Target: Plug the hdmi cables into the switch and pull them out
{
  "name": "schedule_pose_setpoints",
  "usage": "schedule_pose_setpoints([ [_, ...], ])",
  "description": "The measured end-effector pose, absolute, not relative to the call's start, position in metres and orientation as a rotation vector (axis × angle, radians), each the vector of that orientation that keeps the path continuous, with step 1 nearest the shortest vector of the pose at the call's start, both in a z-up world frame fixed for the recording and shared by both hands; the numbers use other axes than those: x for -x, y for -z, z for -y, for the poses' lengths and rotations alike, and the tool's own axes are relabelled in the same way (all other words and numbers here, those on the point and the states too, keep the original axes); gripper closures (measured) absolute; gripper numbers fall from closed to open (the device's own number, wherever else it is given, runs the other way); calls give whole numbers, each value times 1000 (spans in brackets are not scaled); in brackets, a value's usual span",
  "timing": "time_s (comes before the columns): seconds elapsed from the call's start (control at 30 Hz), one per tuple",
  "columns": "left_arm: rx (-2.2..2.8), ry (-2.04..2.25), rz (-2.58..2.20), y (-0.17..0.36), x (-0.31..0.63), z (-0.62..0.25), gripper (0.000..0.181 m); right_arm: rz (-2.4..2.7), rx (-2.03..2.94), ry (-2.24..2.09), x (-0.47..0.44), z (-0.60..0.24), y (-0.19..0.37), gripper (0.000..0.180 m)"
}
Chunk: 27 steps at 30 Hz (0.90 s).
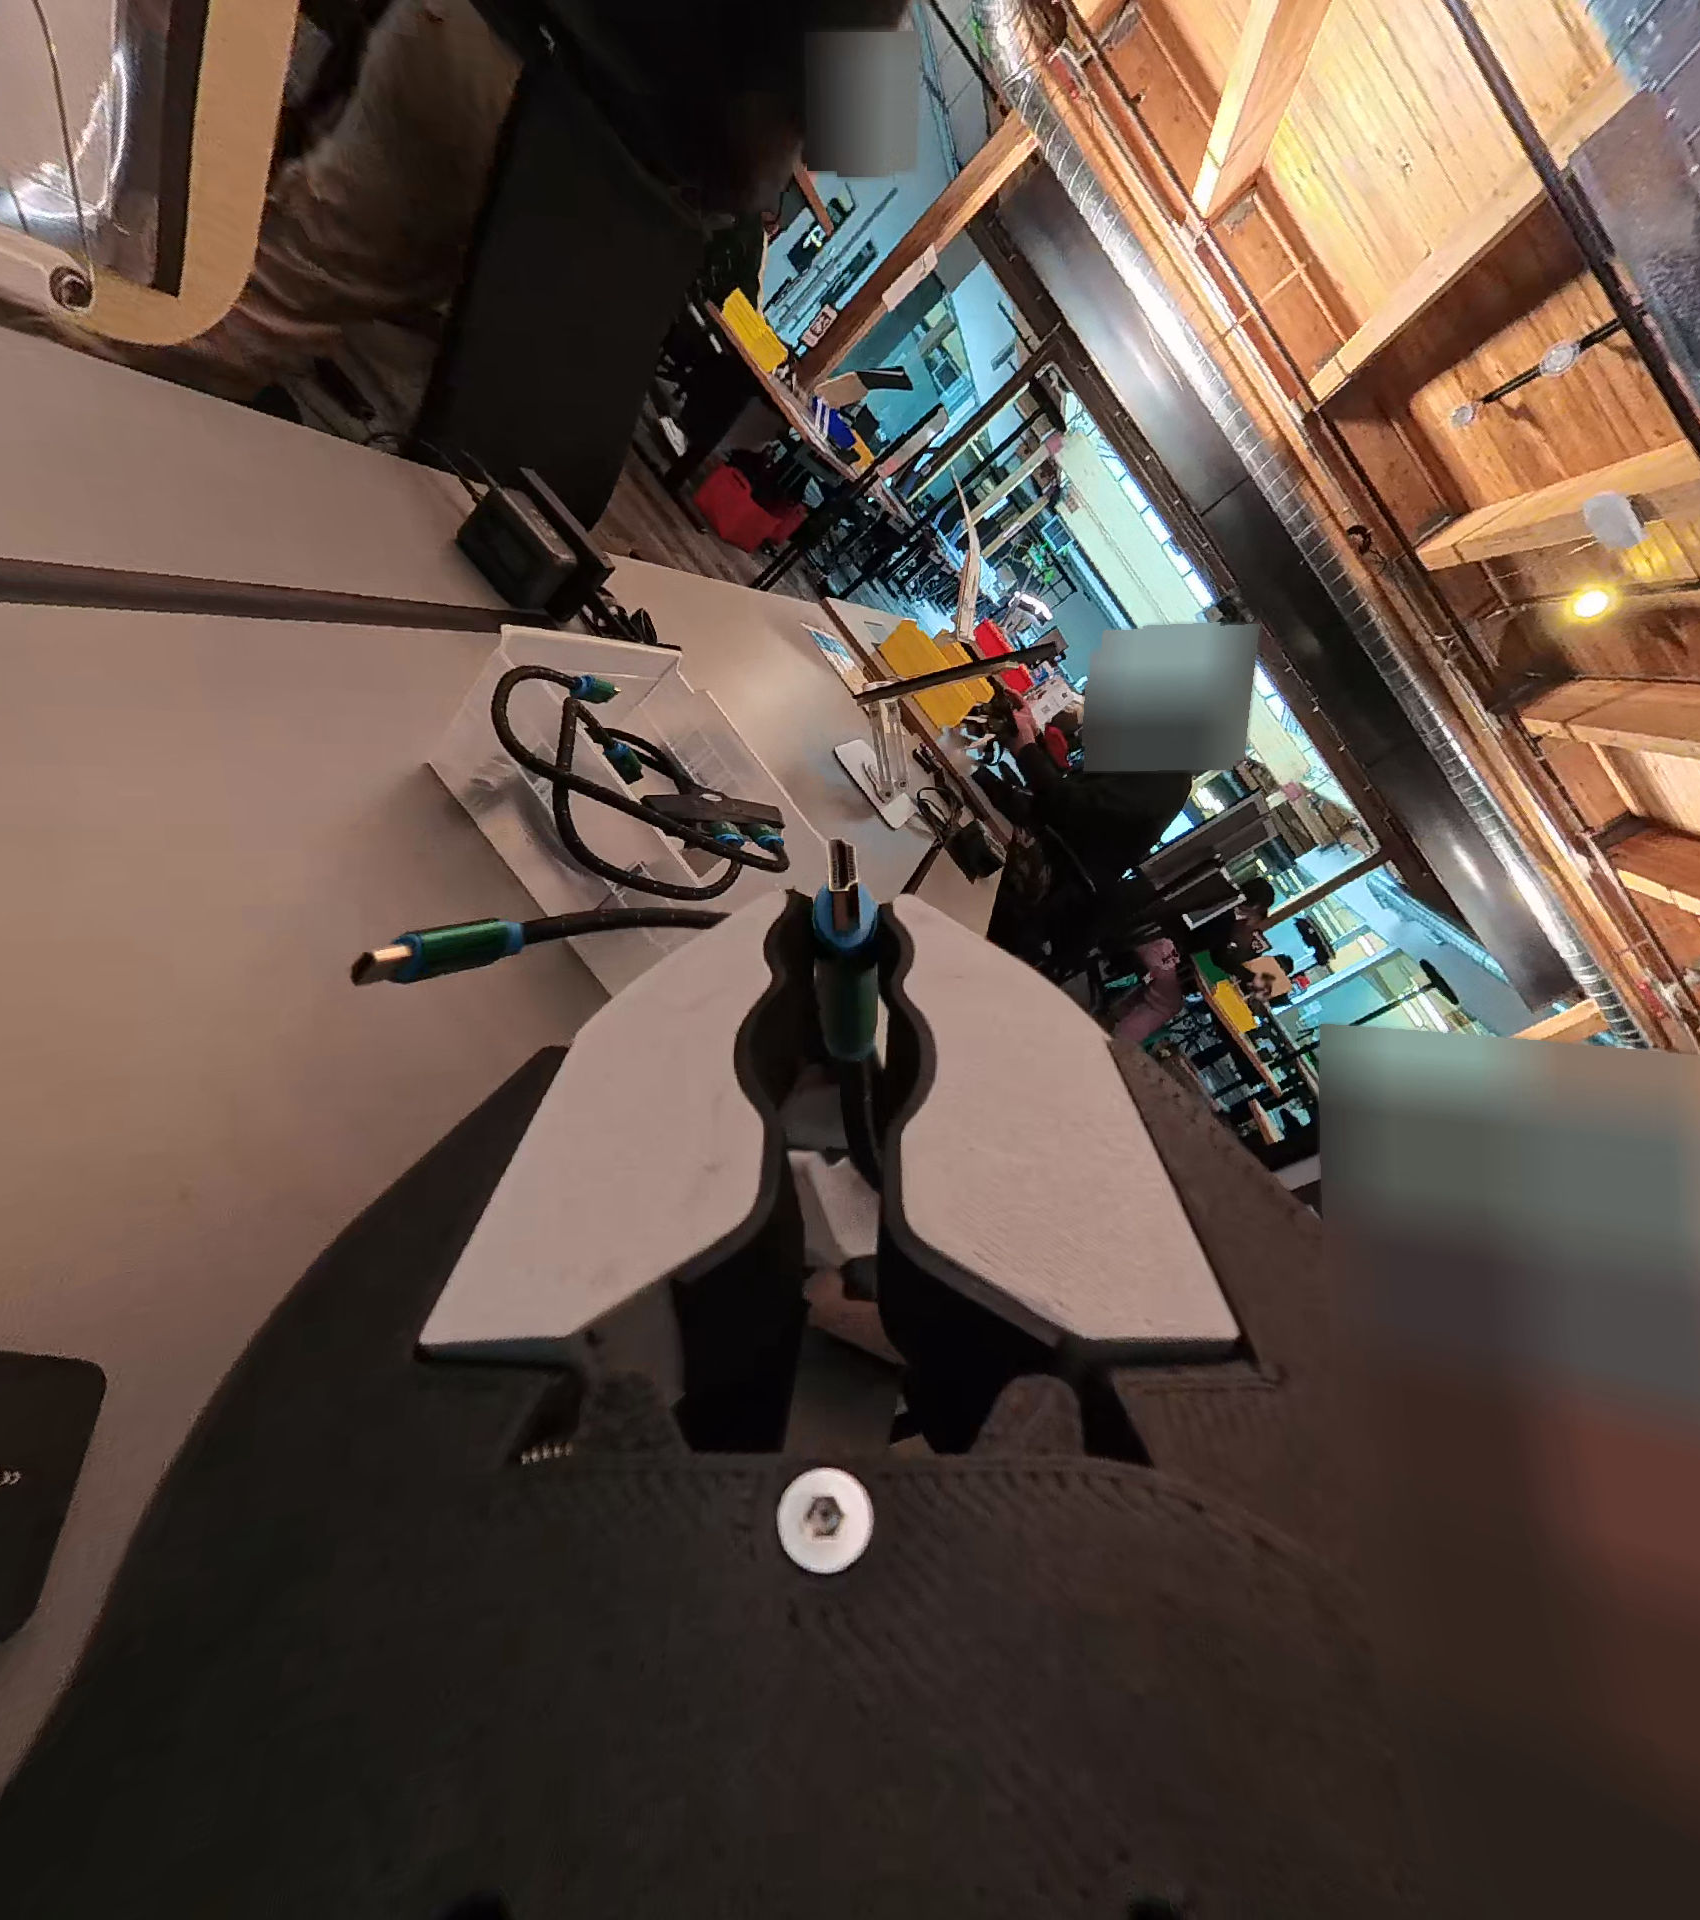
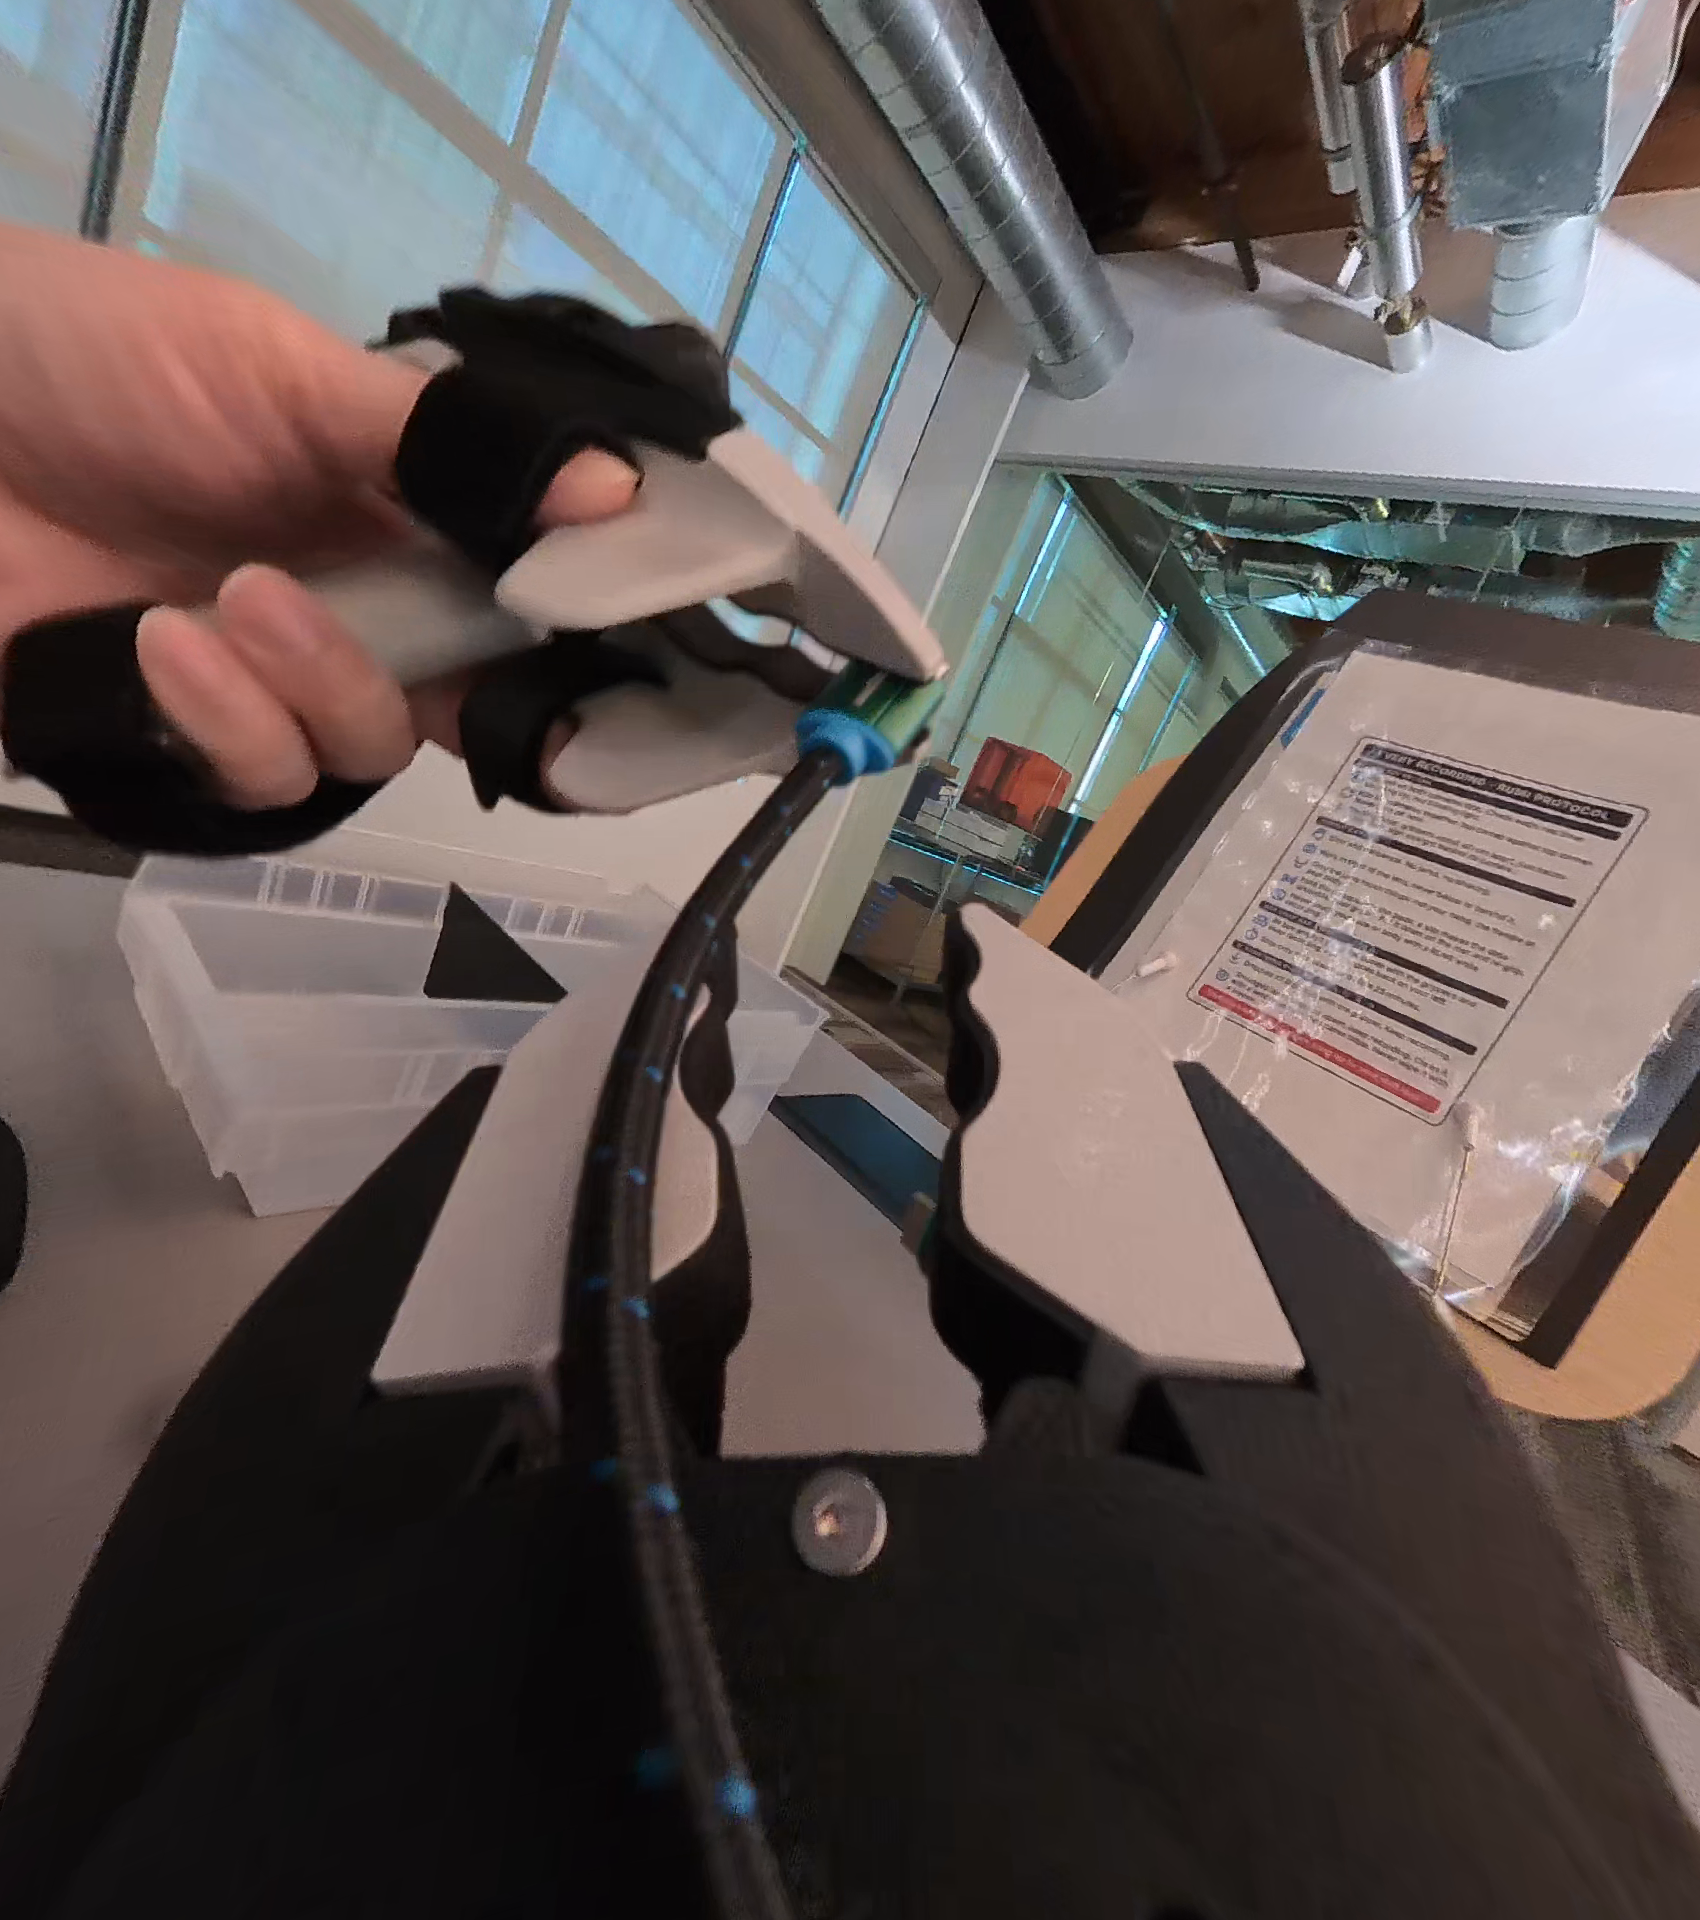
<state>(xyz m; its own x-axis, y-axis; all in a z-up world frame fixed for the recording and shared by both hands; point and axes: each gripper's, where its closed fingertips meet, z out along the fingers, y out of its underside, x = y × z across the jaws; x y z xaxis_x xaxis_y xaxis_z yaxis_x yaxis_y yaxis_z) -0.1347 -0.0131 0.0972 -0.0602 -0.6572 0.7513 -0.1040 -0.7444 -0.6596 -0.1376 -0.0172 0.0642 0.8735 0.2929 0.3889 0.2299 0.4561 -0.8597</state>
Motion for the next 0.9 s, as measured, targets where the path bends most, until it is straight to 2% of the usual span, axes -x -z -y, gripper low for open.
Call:
schedule_pose_setpoints([
  [0.3, 1747, 1906, -764, -100, 131, 15, 170, 470, 1137, -220, 138, 21, -73, 149],
  [0.63, 1639, 1917, -630, -110, 124, 13, 170, 351, 1100, -414, 149, 34, -80, 149],
  [0.9, 1632, 1903, -595, -101, 118, 18, 170, 358, 1032, -314, 126, 40, -99, 169],
])
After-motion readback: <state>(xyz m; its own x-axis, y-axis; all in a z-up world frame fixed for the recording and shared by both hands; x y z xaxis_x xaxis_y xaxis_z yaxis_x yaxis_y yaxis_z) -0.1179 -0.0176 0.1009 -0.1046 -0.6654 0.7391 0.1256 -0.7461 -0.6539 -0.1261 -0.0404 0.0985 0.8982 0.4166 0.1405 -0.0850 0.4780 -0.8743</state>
